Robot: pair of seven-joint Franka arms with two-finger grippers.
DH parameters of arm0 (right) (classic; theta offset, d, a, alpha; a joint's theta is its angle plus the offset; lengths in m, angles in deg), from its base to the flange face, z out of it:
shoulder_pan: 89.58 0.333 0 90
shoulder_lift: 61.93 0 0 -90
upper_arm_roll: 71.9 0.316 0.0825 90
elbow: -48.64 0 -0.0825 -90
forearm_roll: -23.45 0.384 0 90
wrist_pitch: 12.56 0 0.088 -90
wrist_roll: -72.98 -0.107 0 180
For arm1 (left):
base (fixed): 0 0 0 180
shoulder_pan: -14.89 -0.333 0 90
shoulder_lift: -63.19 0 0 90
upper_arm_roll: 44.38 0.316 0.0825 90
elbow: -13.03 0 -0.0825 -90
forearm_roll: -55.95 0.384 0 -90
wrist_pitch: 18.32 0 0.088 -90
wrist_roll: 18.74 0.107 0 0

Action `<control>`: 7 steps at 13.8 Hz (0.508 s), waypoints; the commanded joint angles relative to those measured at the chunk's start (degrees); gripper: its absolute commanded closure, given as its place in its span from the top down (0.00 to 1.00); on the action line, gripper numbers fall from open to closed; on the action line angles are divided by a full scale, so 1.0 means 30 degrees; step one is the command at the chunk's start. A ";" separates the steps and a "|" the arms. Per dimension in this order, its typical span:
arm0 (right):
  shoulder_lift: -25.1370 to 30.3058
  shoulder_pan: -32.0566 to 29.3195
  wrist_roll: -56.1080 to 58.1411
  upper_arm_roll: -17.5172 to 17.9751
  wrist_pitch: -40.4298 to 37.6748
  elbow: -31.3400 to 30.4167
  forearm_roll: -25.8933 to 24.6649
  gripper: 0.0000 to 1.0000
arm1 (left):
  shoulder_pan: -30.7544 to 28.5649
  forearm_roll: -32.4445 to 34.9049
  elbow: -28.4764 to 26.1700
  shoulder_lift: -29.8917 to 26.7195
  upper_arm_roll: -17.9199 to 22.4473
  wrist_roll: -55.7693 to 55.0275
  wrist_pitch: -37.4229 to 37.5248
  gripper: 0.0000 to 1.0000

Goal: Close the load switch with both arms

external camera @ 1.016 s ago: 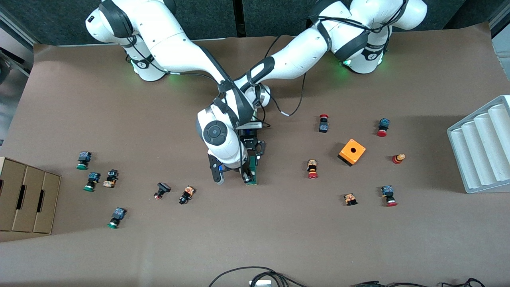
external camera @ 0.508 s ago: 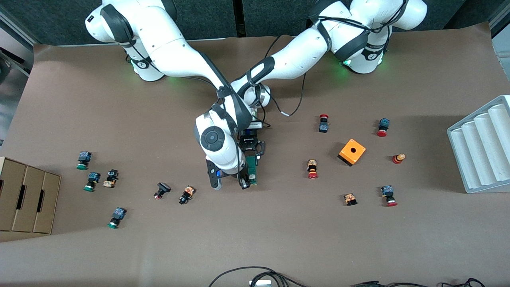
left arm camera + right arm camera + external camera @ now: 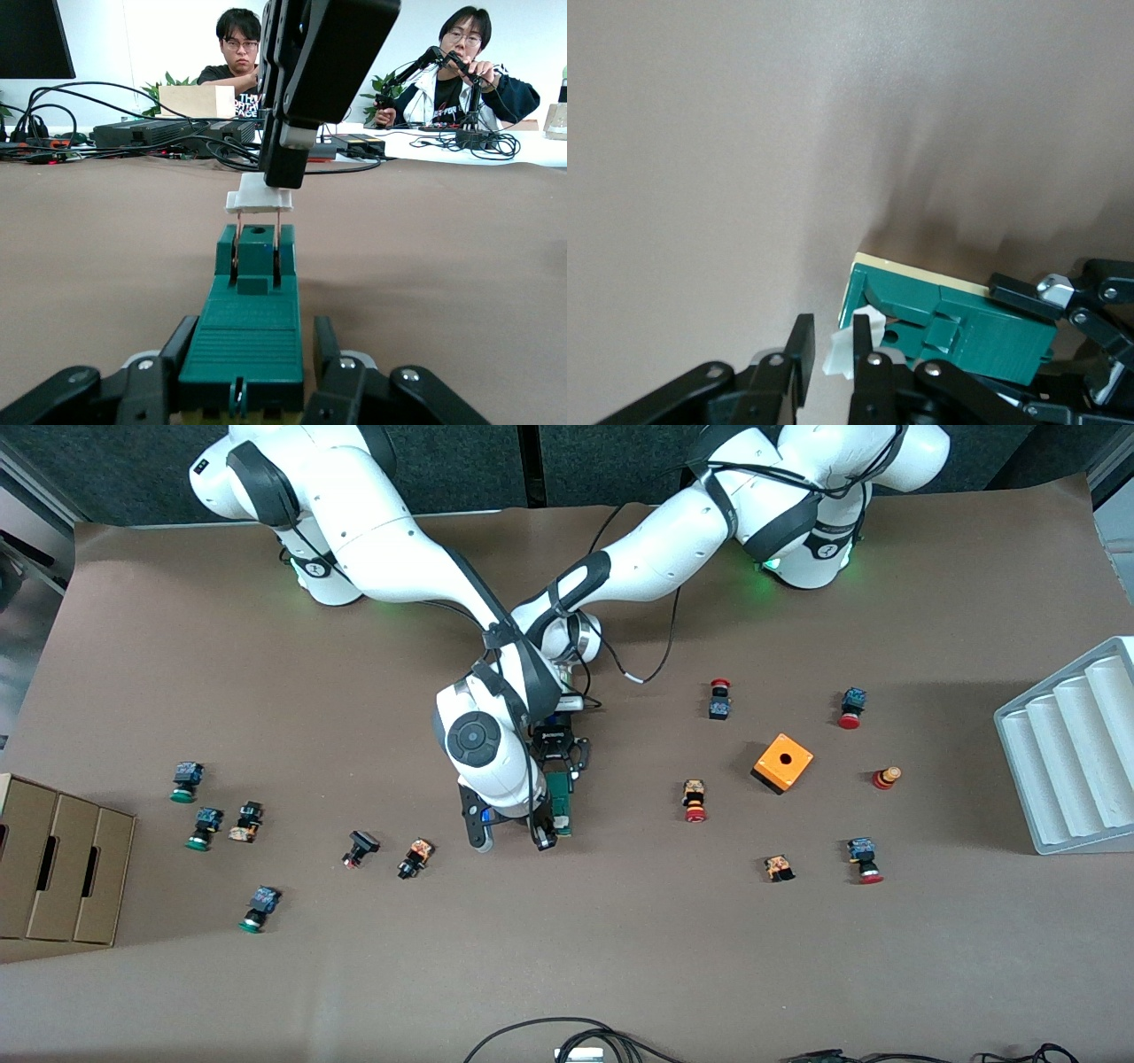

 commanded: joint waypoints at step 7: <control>-0.1088 -0.0140 -0.0090 -0.0013 0.0327 0.1010 -0.0262 0.24 | 0.0272 0.0190 0.0514 0.0383 0.0068 0.0267 0.0175 0.58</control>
